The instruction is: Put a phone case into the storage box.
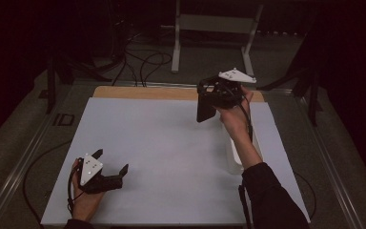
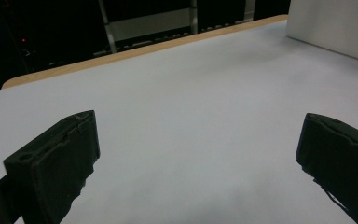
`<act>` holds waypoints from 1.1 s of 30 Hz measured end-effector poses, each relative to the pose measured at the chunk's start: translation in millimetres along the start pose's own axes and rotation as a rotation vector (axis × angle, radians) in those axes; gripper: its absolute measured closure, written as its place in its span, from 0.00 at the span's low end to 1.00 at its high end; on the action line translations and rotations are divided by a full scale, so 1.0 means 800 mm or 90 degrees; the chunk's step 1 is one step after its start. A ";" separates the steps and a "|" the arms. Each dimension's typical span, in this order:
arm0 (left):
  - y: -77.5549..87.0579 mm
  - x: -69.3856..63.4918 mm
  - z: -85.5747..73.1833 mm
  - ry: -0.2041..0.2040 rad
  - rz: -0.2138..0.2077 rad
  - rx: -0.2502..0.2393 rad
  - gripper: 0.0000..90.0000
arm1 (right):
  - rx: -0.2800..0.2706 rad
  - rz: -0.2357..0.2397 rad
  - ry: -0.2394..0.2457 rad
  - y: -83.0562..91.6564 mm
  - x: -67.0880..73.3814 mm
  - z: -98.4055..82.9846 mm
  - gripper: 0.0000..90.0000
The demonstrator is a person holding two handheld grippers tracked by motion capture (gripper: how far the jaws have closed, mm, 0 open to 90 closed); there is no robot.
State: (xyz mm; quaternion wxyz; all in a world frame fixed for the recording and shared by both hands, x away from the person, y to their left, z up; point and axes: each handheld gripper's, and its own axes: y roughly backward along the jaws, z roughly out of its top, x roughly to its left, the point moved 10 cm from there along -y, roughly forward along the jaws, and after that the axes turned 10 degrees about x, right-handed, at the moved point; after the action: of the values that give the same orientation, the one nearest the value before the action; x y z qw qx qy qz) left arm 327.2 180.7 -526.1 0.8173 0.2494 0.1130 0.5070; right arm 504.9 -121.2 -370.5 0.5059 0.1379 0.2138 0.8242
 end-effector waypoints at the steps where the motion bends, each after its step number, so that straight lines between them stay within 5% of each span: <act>1: 0.000 0.000 0.000 0.000 0.001 0.000 0.00 | -0.001 -0.002 -0.002 0.000 -0.002 0.000 0.16; 10: 0.000 0.000 0.000 0.001 0.001 0.000 0.00 | -0.001 -0.018 -0.033 0.004 -0.028 -0.001 0.16; 33: 0.001 0.000 0.001 0.001 0.002 -0.002 0.00 | 0.003 -0.071 -0.050 0.010 -0.068 0.000 0.16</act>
State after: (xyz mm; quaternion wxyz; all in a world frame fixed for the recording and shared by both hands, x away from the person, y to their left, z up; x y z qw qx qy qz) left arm 327.2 181.0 -525.4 0.8168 0.2479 0.1129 0.5086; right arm 523.0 -172.8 -367.4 0.5588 0.1591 0.2032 0.7882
